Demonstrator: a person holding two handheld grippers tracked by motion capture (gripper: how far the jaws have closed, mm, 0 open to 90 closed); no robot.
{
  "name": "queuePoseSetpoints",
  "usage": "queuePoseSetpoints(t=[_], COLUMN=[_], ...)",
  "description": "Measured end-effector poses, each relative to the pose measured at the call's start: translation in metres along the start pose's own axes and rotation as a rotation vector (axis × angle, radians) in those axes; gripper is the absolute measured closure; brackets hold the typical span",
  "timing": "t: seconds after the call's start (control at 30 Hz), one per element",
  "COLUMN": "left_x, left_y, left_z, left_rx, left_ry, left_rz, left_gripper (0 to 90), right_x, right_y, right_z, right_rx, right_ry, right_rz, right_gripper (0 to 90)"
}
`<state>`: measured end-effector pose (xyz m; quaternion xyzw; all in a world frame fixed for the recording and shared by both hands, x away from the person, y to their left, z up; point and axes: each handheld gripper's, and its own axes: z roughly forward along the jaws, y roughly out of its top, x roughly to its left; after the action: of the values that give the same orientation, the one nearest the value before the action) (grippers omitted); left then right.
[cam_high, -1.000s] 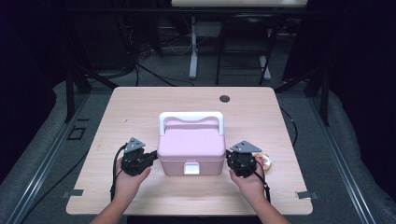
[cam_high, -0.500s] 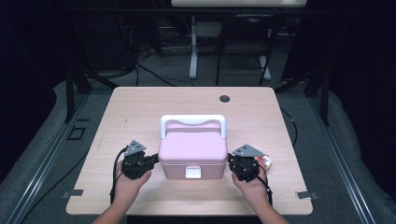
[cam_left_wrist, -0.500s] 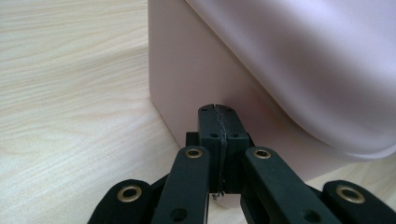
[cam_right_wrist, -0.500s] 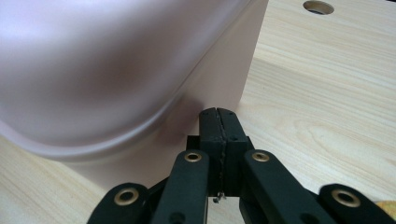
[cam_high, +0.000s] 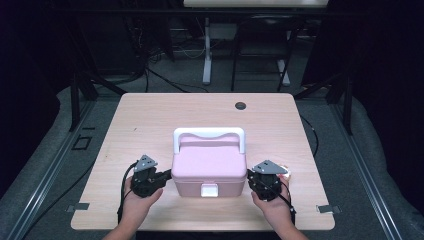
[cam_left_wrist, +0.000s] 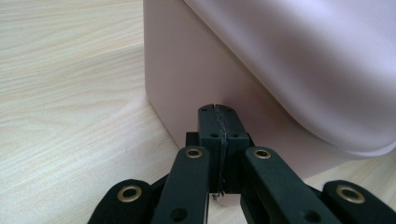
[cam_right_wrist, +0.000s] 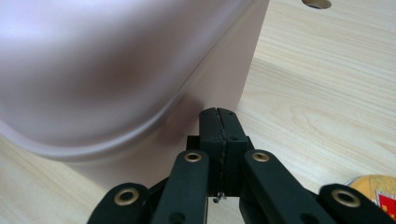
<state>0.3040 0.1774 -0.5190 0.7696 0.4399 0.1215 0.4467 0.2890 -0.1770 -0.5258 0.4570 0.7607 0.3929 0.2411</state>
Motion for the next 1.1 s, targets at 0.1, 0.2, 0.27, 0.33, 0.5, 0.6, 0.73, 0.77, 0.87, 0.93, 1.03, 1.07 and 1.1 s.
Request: queuePoseSetpoints(t=[0.1,0.2,0.27,0.33,0.5,0.6,0.73,0.77,0.87,0.93,1.03,1.07,1.1], left_x=[-0.002,-0.003,-0.005,-0.006,-0.008,-0.009,-0.012,-0.013,-0.014,-0.014,-0.016,-0.016,-0.016], left_y=[-0.001,-0.002,-0.004,-0.004,-0.005,-0.006,-0.008,-0.009,-0.009,-0.010,-0.011,-0.011,-0.011], left_z=[-0.001,-0.002,-0.003,-0.003,-0.006,-0.006,-0.008,-0.007,-0.008,-0.009,-0.009,-0.009,-0.010], left_rx=[0.003,0.001,0.000,0.003,0.011,0.014,0.013,0.004,0.009,0.008,0.006,0.006,0.011], left_ry=[-0.004,-0.006,-0.009,-0.011,-0.019,-0.024,-0.027,-0.024,-0.028,-0.031,-0.032,-0.033,-0.035], left_rz=[0.003,0.003,-0.003,0.001,0.013,0.023,0.011,0.010,0.006,0.009,0.005,0.003,0.005], left_gripper=[90.0,90.0,90.0,90.0,90.0,90.0,90.0,90.0,90.0,90.0,90.0,90.0,90.0], right_x=[0.002,0.003,0.004,0.004,0.005,0.005,0.005,0.005,0.006,0.006,0.007,0.007,0.007], right_y=[-0.003,-0.005,-0.007,-0.008,-0.011,-0.012,-0.014,-0.014,-0.015,-0.016,-0.017,-0.017,-0.017], right_z=[-0.004,-0.007,-0.009,-0.010,-0.013,-0.015,-0.018,-0.019,-0.021,-0.022,-0.023,-0.024,-0.024], right_rx=[-0.002,-0.002,-0.005,-0.005,-0.010,-0.012,-0.007,-0.007,-0.003,-0.001,-0.003,-0.001,0.000], right_ry=[-0.004,-0.002,-0.003,-0.003,-0.008,-0.006,-0.002,-0.002,-0.002,-0.001,-0.002,0.000,0.003], right_rz=[-0.004,-0.003,-0.005,-0.002,0.005,0.002,0.006,0.008,0.006,0.006,0.005,0.005,0.006], right_gripper=[90.0,90.0,90.0,90.0,90.0,90.0,90.0,90.0,90.0,90.0,90.0,90.0,90.0])
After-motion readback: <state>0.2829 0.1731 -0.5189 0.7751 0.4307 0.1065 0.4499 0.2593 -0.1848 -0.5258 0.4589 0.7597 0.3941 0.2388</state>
